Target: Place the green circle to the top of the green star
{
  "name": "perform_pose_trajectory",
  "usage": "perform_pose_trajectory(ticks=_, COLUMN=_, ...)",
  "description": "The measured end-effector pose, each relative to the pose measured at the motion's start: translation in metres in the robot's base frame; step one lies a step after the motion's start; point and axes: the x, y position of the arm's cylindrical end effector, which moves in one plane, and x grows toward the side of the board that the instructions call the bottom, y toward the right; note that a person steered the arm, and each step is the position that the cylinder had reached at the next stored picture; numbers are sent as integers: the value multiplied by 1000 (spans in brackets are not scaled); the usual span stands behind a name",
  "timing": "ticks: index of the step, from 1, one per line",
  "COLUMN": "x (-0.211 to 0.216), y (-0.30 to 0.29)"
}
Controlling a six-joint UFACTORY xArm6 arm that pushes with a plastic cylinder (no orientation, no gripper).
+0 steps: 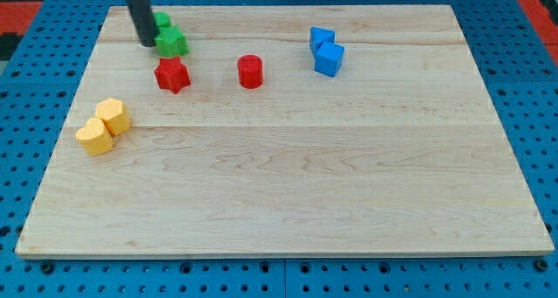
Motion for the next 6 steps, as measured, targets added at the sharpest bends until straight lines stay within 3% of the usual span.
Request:
perform_pose_trajectory(ticks=2, x=13, y=85)
perform_pose_trajectory(ticks=3, x=23, y=31)
perform_pose_trajectory(ticks=4, x=0, y=-34)
perform_pose_trajectory(ticks=5, x=-40, y=-44)
perform_pose_trajectory(ticks=6, x=-37, y=9)
